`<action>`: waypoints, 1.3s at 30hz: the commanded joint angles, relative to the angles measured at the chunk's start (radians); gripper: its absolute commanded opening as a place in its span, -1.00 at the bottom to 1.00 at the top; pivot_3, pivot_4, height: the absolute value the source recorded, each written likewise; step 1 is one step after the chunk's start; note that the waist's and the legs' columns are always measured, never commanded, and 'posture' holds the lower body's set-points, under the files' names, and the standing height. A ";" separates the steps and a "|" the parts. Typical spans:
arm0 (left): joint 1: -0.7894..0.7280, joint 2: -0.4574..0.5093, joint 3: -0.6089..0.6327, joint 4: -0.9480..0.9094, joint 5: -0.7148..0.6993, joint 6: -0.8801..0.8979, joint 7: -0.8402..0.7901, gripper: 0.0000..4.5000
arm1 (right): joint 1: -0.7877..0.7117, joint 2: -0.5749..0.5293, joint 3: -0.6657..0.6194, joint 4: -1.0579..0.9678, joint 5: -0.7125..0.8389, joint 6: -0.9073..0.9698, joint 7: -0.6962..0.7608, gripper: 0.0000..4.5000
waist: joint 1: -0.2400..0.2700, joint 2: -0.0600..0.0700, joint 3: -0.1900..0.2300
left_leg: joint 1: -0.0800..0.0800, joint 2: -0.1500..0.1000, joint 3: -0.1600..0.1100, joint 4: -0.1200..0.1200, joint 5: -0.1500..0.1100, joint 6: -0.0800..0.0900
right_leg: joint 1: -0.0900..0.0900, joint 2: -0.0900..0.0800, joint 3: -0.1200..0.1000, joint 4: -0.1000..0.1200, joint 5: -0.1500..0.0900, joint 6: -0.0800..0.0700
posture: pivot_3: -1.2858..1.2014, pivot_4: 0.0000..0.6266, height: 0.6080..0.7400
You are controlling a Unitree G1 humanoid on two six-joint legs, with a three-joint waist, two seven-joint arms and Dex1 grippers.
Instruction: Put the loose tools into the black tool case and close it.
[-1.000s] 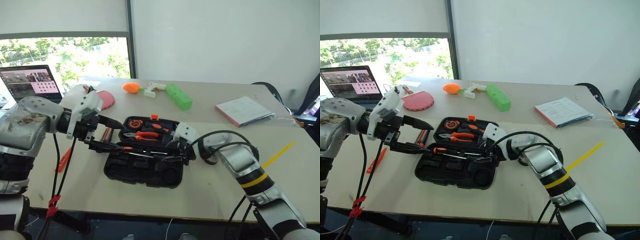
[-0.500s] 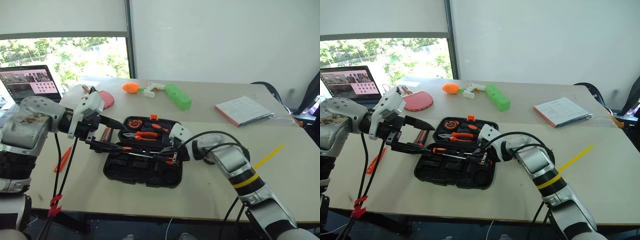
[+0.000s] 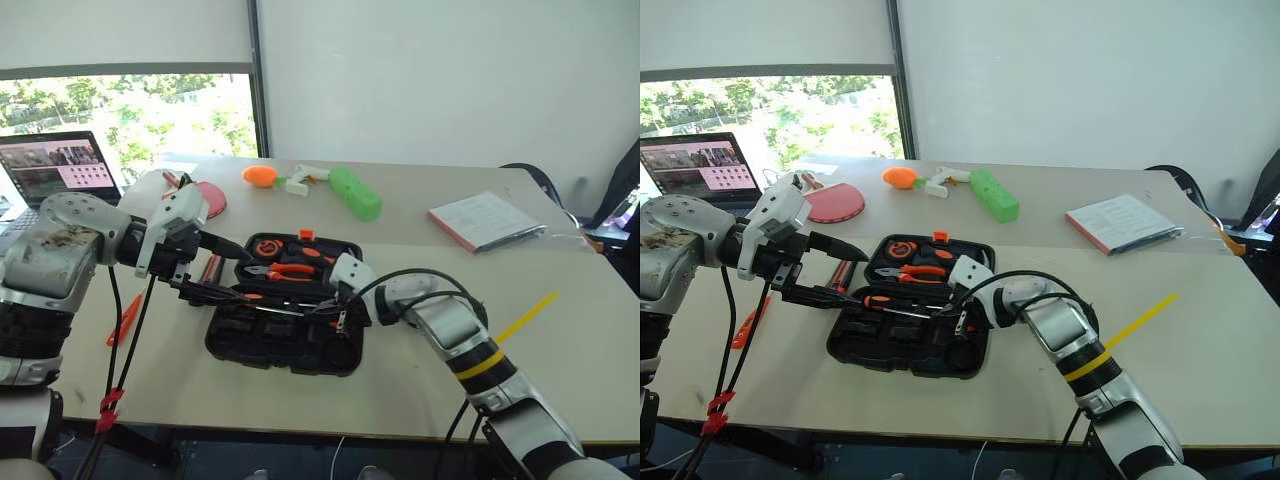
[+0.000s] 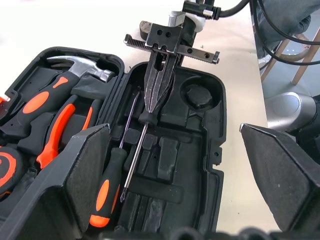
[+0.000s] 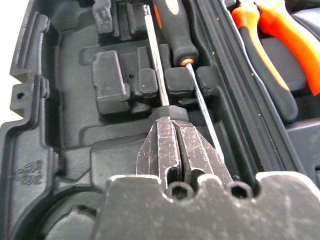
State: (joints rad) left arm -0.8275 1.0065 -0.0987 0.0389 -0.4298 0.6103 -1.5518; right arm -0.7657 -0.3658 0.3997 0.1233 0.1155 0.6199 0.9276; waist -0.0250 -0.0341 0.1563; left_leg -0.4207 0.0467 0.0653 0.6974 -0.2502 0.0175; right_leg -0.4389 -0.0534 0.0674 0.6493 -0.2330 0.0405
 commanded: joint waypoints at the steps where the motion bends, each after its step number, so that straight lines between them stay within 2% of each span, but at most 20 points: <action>1: -0.017 0.003 0.015 -0.008 0.003 -0.022 0.000 1.00 | 0.019 0.020 0.040 0.061 -0.046 -0.024 -0.019 -0.98 | -0.004 0.000 0.000 | 0.001 0.000 0.000 0.000 0.000 0.000 | 0.000 0.000 0.000 0.000 0.000 0.000 | 0.03 -0.52 0.97; 8: 0.005 0.006 0.011 -0.015 0.010 -0.030 -0.001 1.00 | 0.033 0.028 0.045 0.055 -0.058 -0.038 -0.007 -0.98 | -0.018 0.000 0.000 | 0.008 0.001 0.000 -0.001 0.000 -0.001 | 0.006 0.001 0.000 0.001 0.000 -0.001 | 0.03 -0.52 0.97; 13: 0.052 0.023 0.045 -0.025 0.005 -0.012 0.038 1.00 | 0.025 0.020 -0.085 -0.117 0.064 0.012 0.017 -0.98 | -0.017 0.000 0.000 | 0.008 0.001 0.000 -0.002 0.000 -0.001 | 0.006 0.001 0.000 0.001 0.000 -0.001 | 0.03 -0.52 0.97; 18: 0.236 0.056 0.185 -0.108 -0.009 0.070 0.193 1.00 | 0.014 -0.043 -0.285 -0.344 0.251 0.159 0.027 -0.98 | -0.017 0.000 0.000 | 0.000 0.002 -0.002 -0.002 0.000 -0.001 | -0.002 0.001 0.001 0.001 0.000 -0.002 | 0.03 -0.52 0.97; 19: 0.303 0.066 0.238 -0.137 -0.009 0.107 0.238 1.00 | 0.017 -0.077 -0.323 -0.390 0.292 0.188 0.044 -0.73 | -0.016 0.000 0.000 | -0.001 0.002 -0.002 -0.002 0.000 -0.001 | -0.002 0.001 0.000 0.001 0.000 -0.002 | 0.03 -0.52 0.97; 23: 0.482 0.083 0.393 -0.226 -0.035 0.218 0.345 1.00 | 0.038 -0.168 -0.386 -0.486 0.395 0.233 0.083 -0.23 | -0.012 0.000 0.000 | -0.001 0.002 -0.003 -0.003 0.000 0.000 | -0.002 0.000 -0.002 -0.001 0.000 -0.002 | 0.03 -0.52 0.97; 24: 0.538 0.084 0.444 -0.249 -0.037 0.241 0.362 1.00 | 0.046 -0.193 -0.395 -0.505 0.414 0.230 0.101 -0.02 | -0.011 0.000 0.000 | -0.001 0.002 -0.003 -0.003 0.000 0.000 | -0.002 -0.001 -0.002 -0.002 0.000 -0.002 | 0.03 -0.52 0.97; 28: 0.872 0.075 0.779 -0.290 0.056 0.348 0.427 1.00 | 0.078 -0.310 -0.434 -0.564 0.505 0.205 0.219 0.54 | -0.020 0.000 0.001 | 0.001 0.002 -0.001 -0.004 0.000 0.000 | -0.001 -0.001 -0.002 -0.002 -0.001 -0.002 | 0.03 -0.52 0.97; 31: 1.009 0.067 0.900 -0.287 0.084 0.342 0.441 1.00 | 0.076 -0.341 -0.438 -0.561 0.539 0.202 0.229 0.98 | -0.018 -0.001 0.001 | 0.004 0.003 -0.001 -0.005 0.000 -0.001 | 0.000 -0.001 -0.002 0.000 -0.002 -0.004 | 0.03 -0.52 0.97; 33: 1.099 0.057 0.951 -0.256 0.126 0.288 0.443 1.00 | 0.070 -0.351 -0.441 -0.550 0.553 0.196 0.235 0.98 | -0.013 -0.001 0.001 | 0.007 0.003 0.000 -0.005 0.000 -0.001 | 0.002 -0.001 -0.003 0.000 -0.002 -0.006 | 0.03 -0.52 0.97; 35: 1.122 0.064 0.957 -0.219 0.143 0.261 0.462 1.00 | 0.063 -0.348 -0.440 -0.540 0.562 0.191 0.228 0.98 | -0.007 -0.001 0.001 | 0.009 0.003 0.001 -0.006 0.001 -0.002 | 0.003 -0.003 -0.003 -0.001 -0.002 -0.006 | 0.03 -0.52 0.97; 39: 0.992 0.119 0.850 -0.162 0.126 0.321 0.549 1.00 | 0.066 -0.336 -0.426 -0.545 0.563 0.175 0.210 0.98 | 0.015 -0.002 0.001 | 0.010 0.003 0.001 -0.005 0.001 -0.002 | 0.003 -0.004 -0.004 -0.001 -0.003 -0.006 | 0.03 -0.52 0.97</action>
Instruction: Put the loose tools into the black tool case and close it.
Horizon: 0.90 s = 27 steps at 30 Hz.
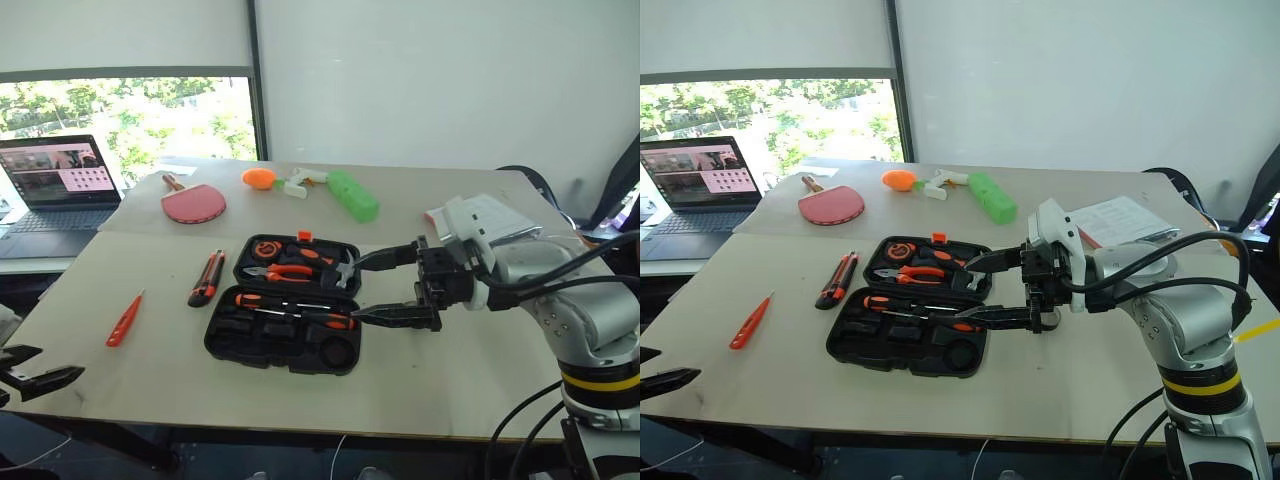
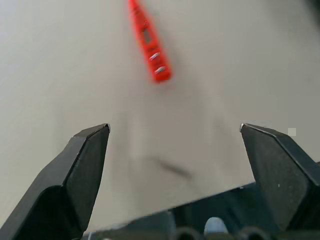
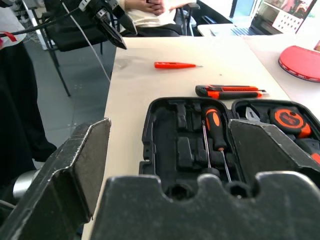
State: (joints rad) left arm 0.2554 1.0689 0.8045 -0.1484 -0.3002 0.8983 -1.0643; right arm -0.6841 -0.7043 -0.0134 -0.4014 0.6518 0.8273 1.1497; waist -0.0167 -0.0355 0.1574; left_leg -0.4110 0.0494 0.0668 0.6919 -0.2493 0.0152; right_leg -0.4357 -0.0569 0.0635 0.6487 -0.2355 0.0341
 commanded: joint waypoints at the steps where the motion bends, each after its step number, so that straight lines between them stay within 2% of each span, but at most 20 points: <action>1: -0.139 0.072 -0.097 0.050 -0.009 0.059 0.078 1.00 | -0.014 0.008 -0.014 -0.027 0.033 -0.030 -0.020 0.98 | 0.008 -0.001 0.000 | 0.000 0.000 0.000 0.000 0.000 0.000 | 0.000 0.000 0.000 0.000 0.000 0.000 | 0.03 -0.52 0.97; 4: -0.305 0.105 -0.244 0.139 -0.026 0.139 0.115 1.00 | -0.011 0.030 -0.021 -0.047 0.054 -0.023 -0.052 0.98 | 0.011 -0.002 0.000 | -0.001 -0.001 0.000 0.000 0.000 0.000 | 0.000 -0.001 -0.001 0.000 0.000 0.001 | 0.03 -0.52 0.97; 7: -0.541 0.128 -0.461 0.269 -0.028 0.243 0.114 1.00 | 0.000 0.031 -0.031 -0.075 0.085 -0.011 -0.076 0.98 | 0.011 -0.002 0.000 | -0.003 -0.001 0.001 -0.001 0.000 0.000 | -0.001 0.000 0.000 0.001 0.001 0.001 | 0.03 -0.52 0.97; 14: -0.974 0.076 -0.833 0.603 0.085 0.310 0.128 1.00 | 0.052 0.028 -0.036 -0.149 0.139 0.002 -0.156 0.98 | 0.001 -0.004 0.000 | -0.006 -0.001 0.000 -0.001 0.000 0.000 | -0.003 0.002 0.000 0.000 0.001 0.001 | 0.03 -0.52 0.97; 19: -1.165 0.001 -0.972 0.826 0.157 0.266 0.093 1.00 | 0.096 0.020 -0.053 -0.208 0.174 0.009 -0.217 0.98 | 0.002 -0.004 0.000 | -0.007 -0.001 -0.001 0.000 0.000 0.000 | -0.003 0.003 0.000 0.000 0.001 0.001 | 0.03 -0.52 0.97; 23: -1.230 -0.032 -1.075 0.940 0.218 0.224 0.026 1.00 | 0.115 0.010 -0.064 -0.238 0.197 0.011 -0.261 0.98 | 0.003 -0.005 0.000 | -0.009 -0.001 -0.002 0.001 0.000 0.000 | -0.003 0.003 0.000 0.000 0.001 0.002 | 0.03 -0.52 0.97; 26: -1.269 -0.057 -1.113 1.045 0.259 0.167 -0.009 0.64 | 0.115 0.006 -0.069 -0.246 0.214 0.011 -0.284 1.00 | 0.002 -0.005 0.000 | -0.010 -0.001 -0.002 0.001 0.000 0.000 | -0.004 0.003 0.000 0.000 0.001 0.002 | 0.03 -0.52 0.97; 27: -1.285 -0.068 -1.121 1.073 0.268 0.159 -0.023 0.47 | 0.115 0.005 -0.069 -0.247 0.222 0.011 -0.291 1.00 | 0.002 -0.005 0.000 | -0.009 -0.001 -0.002 0.001 0.000 0.000 | -0.004 0.003 0.000 0.000 0.001 0.002 | 0.03 -0.52 0.97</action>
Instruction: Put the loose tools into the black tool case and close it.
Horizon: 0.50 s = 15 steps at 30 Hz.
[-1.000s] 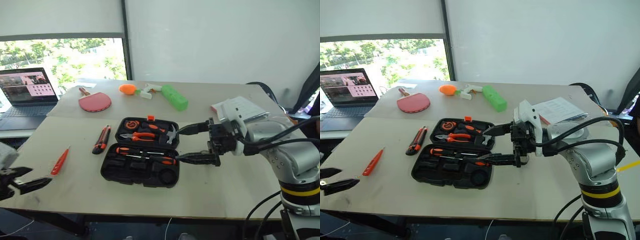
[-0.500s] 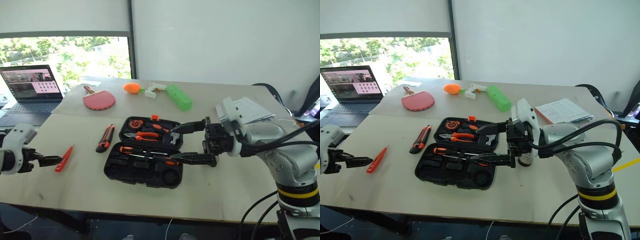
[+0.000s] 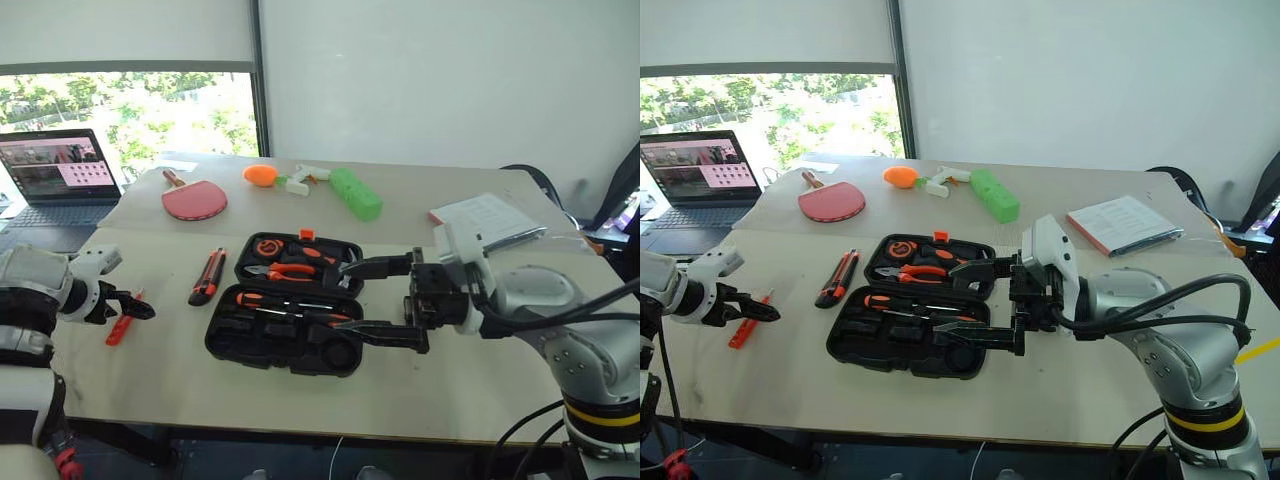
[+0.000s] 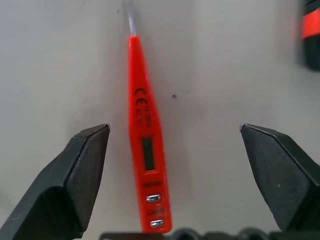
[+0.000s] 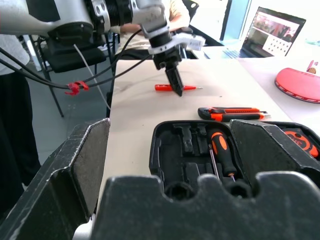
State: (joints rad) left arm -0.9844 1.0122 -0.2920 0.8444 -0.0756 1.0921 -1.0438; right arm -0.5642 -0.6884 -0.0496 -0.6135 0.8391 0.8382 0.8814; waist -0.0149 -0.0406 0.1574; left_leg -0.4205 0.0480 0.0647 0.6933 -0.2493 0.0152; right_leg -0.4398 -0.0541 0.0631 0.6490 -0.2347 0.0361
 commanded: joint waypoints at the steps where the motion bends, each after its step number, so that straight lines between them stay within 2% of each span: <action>1: -0.065 -0.029 -0.030 0.106 0.051 -0.032 -0.052 0.27 | -0.006 -0.012 -0.030 -0.036 0.037 -0.001 -0.030 1.00 | 0.002 0.000 0.000 | 0.000 0.000 0.000 0.000 0.000 0.000 | 0.000 0.000 0.000 0.000 0.000 0.000 | 0.03 -0.52 0.97; 7: -0.093 -0.079 -0.058 0.178 0.108 -0.065 -0.106 -0.75 | -0.016 -0.012 -0.020 -0.038 0.054 -0.001 -0.060 1.00 | 0.006 0.000 0.000 | 0.000 -0.001 0.000 0.001 0.000 0.000 | 0.001 -0.002 0.000 0.000 0.000 0.001 | 0.03 -0.52 0.97; 8: -0.094 -0.081 -0.056 0.185 0.116 -0.071 -0.108 -0.81 | -0.016 -0.014 -0.021 -0.038 0.059 0.001 -0.065 1.00 | 0.006 0.000 0.000 | 0.000 -0.002 0.000 0.001 0.000 0.000 | 0.001 -0.002 0.000 0.000 0.000 0.002 | 0.03 -0.52 0.97; 11: -0.108 -0.085 -0.033 0.215 0.132 -0.093 -0.093 -0.82 | -0.006 -0.031 -0.023 -0.039 0.058 0.000 -0.068 1.00 | 0.006 0.000 0.000 | 0.000 -0.002 0.000 0.001 0.000 0.000 | 0.001 -0.002 0.000 0.000 0.000 0.002 | 0.03 -0.52 0.97; 13: -0.126 -0.081 -0.006 0.215 0.139 -0.194 -0.059 -0.82 | 0.015 -0.052 -0.032 -0.040 0.046 -0.008 -0.063 1.00 | 0.007 0.000 0.000 | 0.000 -0.002 -0.001 0.001 0.000 0.000 | 0.001 -0.002 0.000 0.000 0.000 0.002 | 0.03 -0.52 0.97; 14: -0.130 -0.076 0.002 0.189 0.146 -0.315 -0.047 -0.82 | 0.028 -0.063 -0.039 -0.039 0.042 -0.007 -0.061 1.00 | 0.010 0.000 0.000 | 0.000 -0.002 -0.001 0.001 0.000 0.000 | 0.001 -0.002 0.000 0.001 0.000 0.002 | 0.03 -0.52 0.97; 15: -0.154 -0.078 -0.001 0.154 0.145 -0.385 -0.091 -0.82 | 0.045 -0.080 -0.047 -0.035 0.046 0.002 -0.063 1.00 | 0.012 -0.001 0.000 | 0.000 -0.002 -0.001 0.001 0.000 0.000 | 0.001 -0.002 0.000 0.001 0.000 0.002 | 0.03 -0.52 0.97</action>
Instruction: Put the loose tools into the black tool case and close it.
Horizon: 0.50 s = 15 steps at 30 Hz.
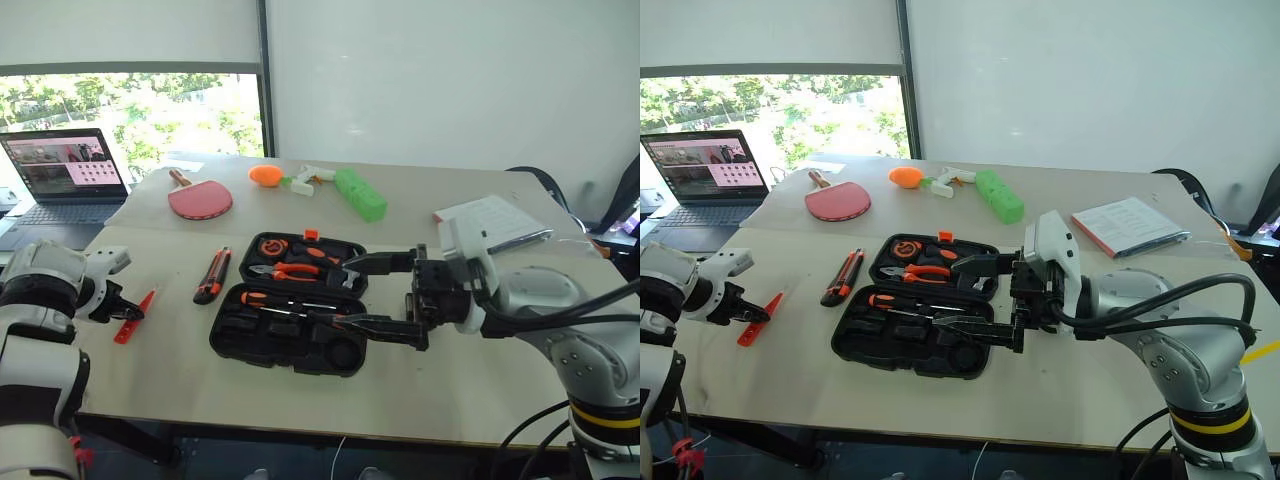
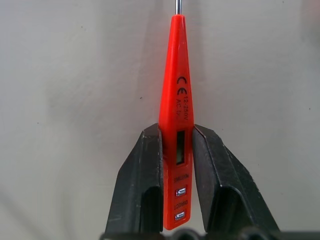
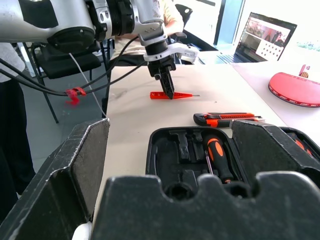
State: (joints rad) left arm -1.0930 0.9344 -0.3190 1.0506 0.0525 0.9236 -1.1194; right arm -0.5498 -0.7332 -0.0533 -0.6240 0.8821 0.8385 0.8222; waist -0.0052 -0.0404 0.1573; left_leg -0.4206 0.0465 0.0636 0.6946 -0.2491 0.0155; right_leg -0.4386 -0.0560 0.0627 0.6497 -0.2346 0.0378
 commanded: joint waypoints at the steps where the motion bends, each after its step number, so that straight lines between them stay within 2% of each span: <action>1: -0.063 -0.003 0.023 -0.073 0.016 -0.257 -0.052 -0.82 | 0.043 -0.047 -0.051 -0.021 0.009 0.007 -0.004 1.00 | 0.006 -0.003 0.001 | -0.001 0.000 -0.001 0.000 0.000 0.000 | 0.000 0.000 -0.001 0.000 0.000 0.000 | 0.03 -0.52 0.97; 8: -0.158 -0.053 -0.038 -0.238 -0.019 -0.412 -0.469 -0.82 | 0.143 -0.120 -0.099 -0.047 0.040 0.022 -0.013 1.00 | 0.018 -0.006 0.002 | -0.006 -0.001 -0.002 0.003 0.000 0.000 | 0.000 -0.002 -0.003 -0.004 0.001 0.002 | 0.03 -0.52 0.97; 12: -0.175 -0.052 -0.210 -0.368 -0.173 -0.422 -0.495 -0.82 | 0.187 -0.112 -0.121 -0.083 0.053 0.023 -0.073 1.00 | 0.007 -0.006 0.002 | -0.005 -0.001 -0.002 0.002 -0.001 0.001 | -0.001 -0.001 -0.002 -0.003 0.001 0.002 | 0.03 -0.52 0.97; 15: -0.200 -0.078 -0.354 -0.395 -0.222 -0.506 -0.495 -0.82 | 0.242 -0.108 -0.148 -0.141 0.078 0.028 -0.133 1.00 | 0.001 -0.006 0.002 | -0.004 -0.001 -0.003 0.002 -0.001 0.001 | -0.001 0.000 -0.001 -0.002 0.000 0.001 | 0.03 -0.52 0.97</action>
State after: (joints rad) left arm -1.2515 0.8597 -0.6094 0.6811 -0.1314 0.4690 -1.6084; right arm -0.3218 -0.8411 -0.1515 -0.7082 0.9282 0.8624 0.7269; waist -0.0041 -0.0461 0.1595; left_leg -0.4252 0.0460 0.0606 0.6967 -0.2497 0.0168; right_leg -0.4394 -0.0562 0.0616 0.6481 -0.2342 0.0392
